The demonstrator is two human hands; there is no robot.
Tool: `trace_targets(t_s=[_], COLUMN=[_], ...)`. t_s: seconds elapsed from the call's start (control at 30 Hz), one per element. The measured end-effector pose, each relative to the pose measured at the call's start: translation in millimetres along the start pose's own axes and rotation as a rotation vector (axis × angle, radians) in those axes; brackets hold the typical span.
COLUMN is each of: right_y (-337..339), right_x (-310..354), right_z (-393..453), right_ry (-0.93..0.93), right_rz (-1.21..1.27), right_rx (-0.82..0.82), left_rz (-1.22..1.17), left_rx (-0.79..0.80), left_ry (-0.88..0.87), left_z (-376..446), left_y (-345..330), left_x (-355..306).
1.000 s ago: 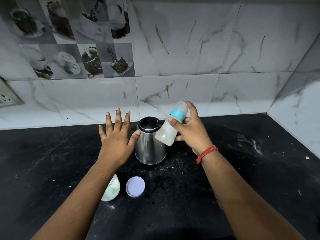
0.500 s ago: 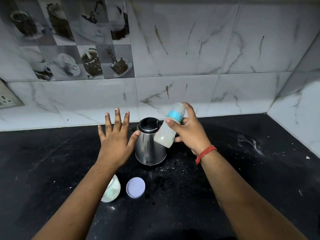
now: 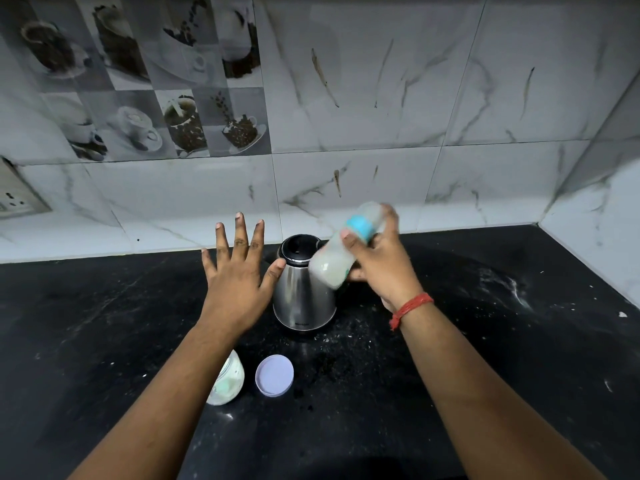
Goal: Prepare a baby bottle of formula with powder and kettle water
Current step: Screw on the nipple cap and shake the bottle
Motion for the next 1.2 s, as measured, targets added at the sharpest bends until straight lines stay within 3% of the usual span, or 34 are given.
trace_targets(t_s=[0.07, 0.17, 0.3, 0.4, 0.43, 0.53, 0.57, 0.7, 0.8, 0.83, 0.93, 0.97, 1.07, 1.1, 1.2], right_y=[-7.4, 14.3, 0.2, 23.4, 23.2, 0.9, 1.2, 23.4, 0.4, 0.9, 25.1, 24.1, 1.2, 3.4, 29.4], right_x=[-4.9, -2.6, 2.9, 13.5, 15.8, 13.9, 13.2, 15.3, 12.6, 11.7, 11.8, 13.7, 9.6, 9.7, 11.9], right_z=[-2.5, -0.5, 0.8, 1.5, 1.7, 2.2, 2.0, 0.1, 0.8, 0.9, 1.7, 1.2, 1.0, 0.5, -1.8], right_ry=[-0.032, 0.013, 0.039, 0.118, 0.128, 0.097, 0.093, 0.120, 0.098, 0.090, 0.104, 0.102, 0.066, 0.062, 0.093], right_rz=[0.016, 0.109, -0.076, -0.022, -0.021, -0.119, -0.106, 0.027, -0.134, -0.130, -0.017, -0.025, -0.155, -0.131, 0.003], right_rx=[0.051, -0.175, -0.007, -0.225, -0.232, -0.013, -0.015, -0.239, -0.007, -0.013, -0.248, -0.241, 0.008, -0.011, -0.276], left_rz=[-0.011, -0.010, 0.001, -0.008, -0.004, 0.002, -0.002, -0.003, 0.002, -0.006, -0.019, -0.014, 0.004, 0.000, -0.009], left_rx=[0.004, 0.001, -0.005, -0.008, -0.010, -0.008, -0.008, -0.009, -0.010, -0.013, -0.024, -0.026, -0.021, -0.021, -0.018], left_ry=[0.007, 0.002, 0.000, 0.002, -0.004, -0.009, -0.008, -0.007, -0.011, -0.011, -0.016, -0.019, -0.016, -0.015, -0.017], left_z=[0.7, 0.3, 0.4, 0.6, -0.1, -0.5, 0.0, -0.8, -1.1, -1.1, -1.9, -2.7, -3.9, -4.2, -5.8], left_y=[-0.5, -1.4, -1.2, -0.5, -0.1, -0.5, -0.4, -0.3, -0.5, -0.5, -1.0, -1.0, -3.3, -4.1, -5.7], left_x=[-0.1, -0.4, 2.3, 1.4, 0.7, -0.9, -0.8, -1.6, -1.7, -1.3, -2.3, -2.7, -2.6, -2.6, -3.8])
Point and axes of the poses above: each hand's wrist, its own z-axis towards the middle knuckle, its own y-axis out of the back of the hand, x = y × z, the point moved 9 cm from there along z, towards the middle knuckle, and after that the axes turned 4 degrees about y, right-handed, at the moved point
